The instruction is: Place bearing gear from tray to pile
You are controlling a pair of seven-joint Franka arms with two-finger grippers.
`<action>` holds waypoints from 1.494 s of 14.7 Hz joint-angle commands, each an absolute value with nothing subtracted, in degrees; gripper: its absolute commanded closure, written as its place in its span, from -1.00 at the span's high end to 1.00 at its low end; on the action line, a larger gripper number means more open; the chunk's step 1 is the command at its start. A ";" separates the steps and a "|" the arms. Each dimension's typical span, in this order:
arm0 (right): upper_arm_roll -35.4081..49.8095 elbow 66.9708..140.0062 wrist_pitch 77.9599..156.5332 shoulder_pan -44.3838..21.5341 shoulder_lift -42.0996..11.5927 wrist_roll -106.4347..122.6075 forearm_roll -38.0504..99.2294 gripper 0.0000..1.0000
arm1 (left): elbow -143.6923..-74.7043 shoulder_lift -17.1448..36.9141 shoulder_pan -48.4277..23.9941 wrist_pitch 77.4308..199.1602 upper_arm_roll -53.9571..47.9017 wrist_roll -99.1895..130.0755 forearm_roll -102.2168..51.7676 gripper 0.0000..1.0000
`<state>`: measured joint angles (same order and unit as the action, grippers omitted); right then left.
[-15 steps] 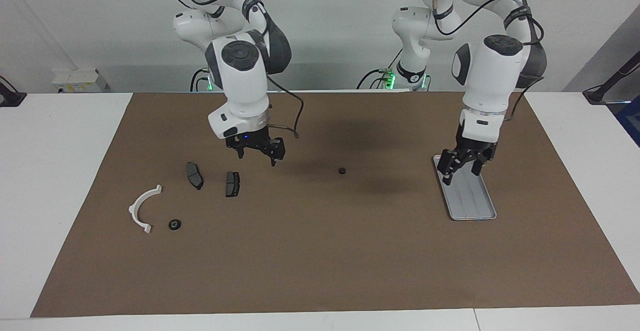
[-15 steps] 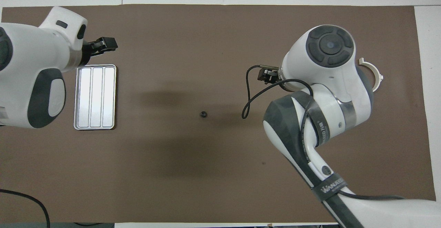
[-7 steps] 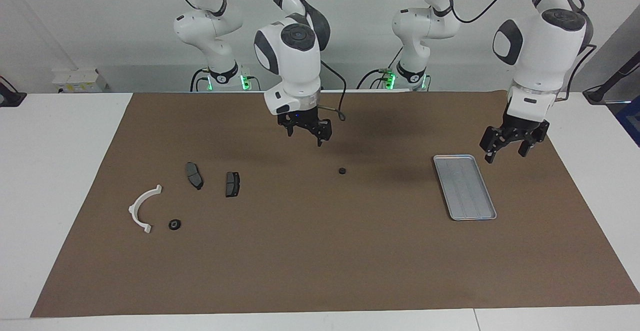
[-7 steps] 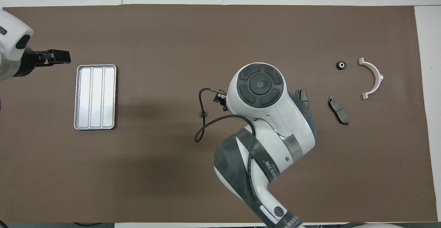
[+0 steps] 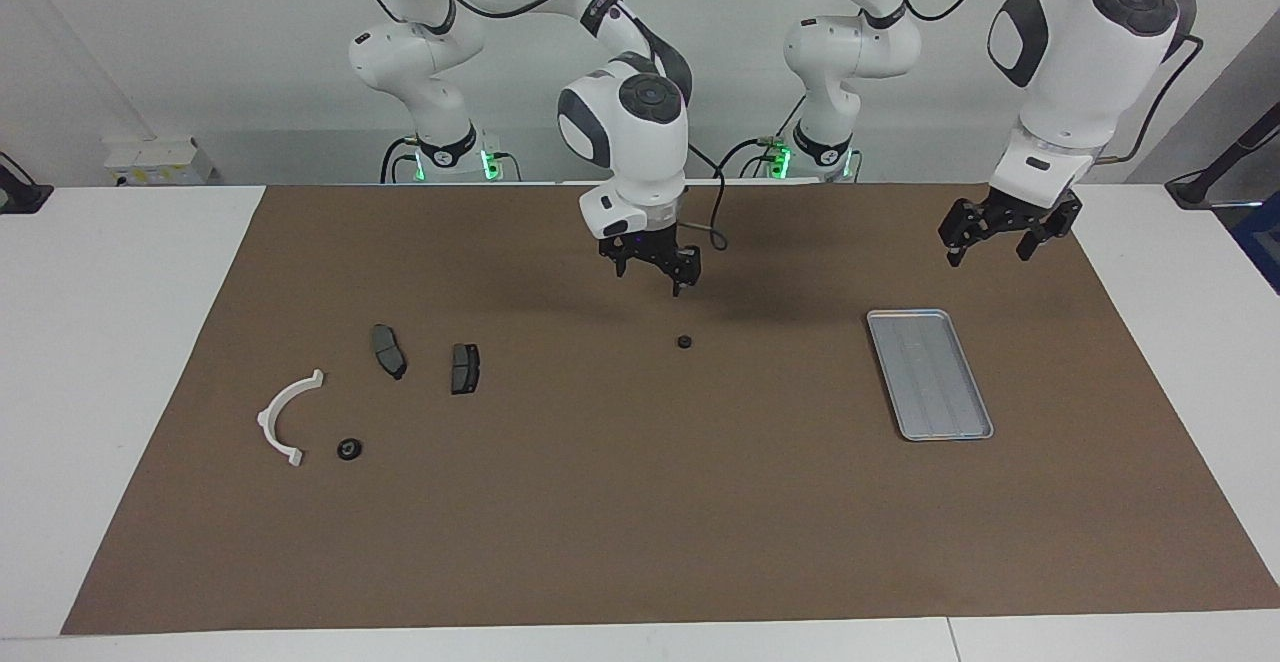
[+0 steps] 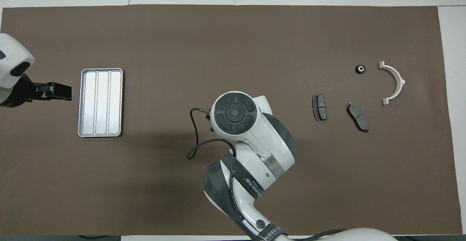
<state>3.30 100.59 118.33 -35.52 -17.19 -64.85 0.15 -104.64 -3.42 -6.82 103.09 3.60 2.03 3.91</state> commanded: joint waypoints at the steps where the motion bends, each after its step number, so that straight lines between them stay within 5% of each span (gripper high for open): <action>1: 3.16 101.16 120.41 -36.03 -18.80 -66.62 -0.96 1.00 | -105.12 -5.27 -6.33 100.20 3.87 0.62 1.68 1.00; 11: 3.08 92.21 124.98 -38.76 -30.93 -74.53 -7.91 1.00 | -100.55 -2.55 -6.42 99.23 3.78 -1.05 1.41 1.00; 22: 3.16 92.11 129.28 -38.41 -33.22 -74.79 -9.75 0.94 | -93.87 -0.97 -6.77 87.45 3.52 -1.14 1.58 1.00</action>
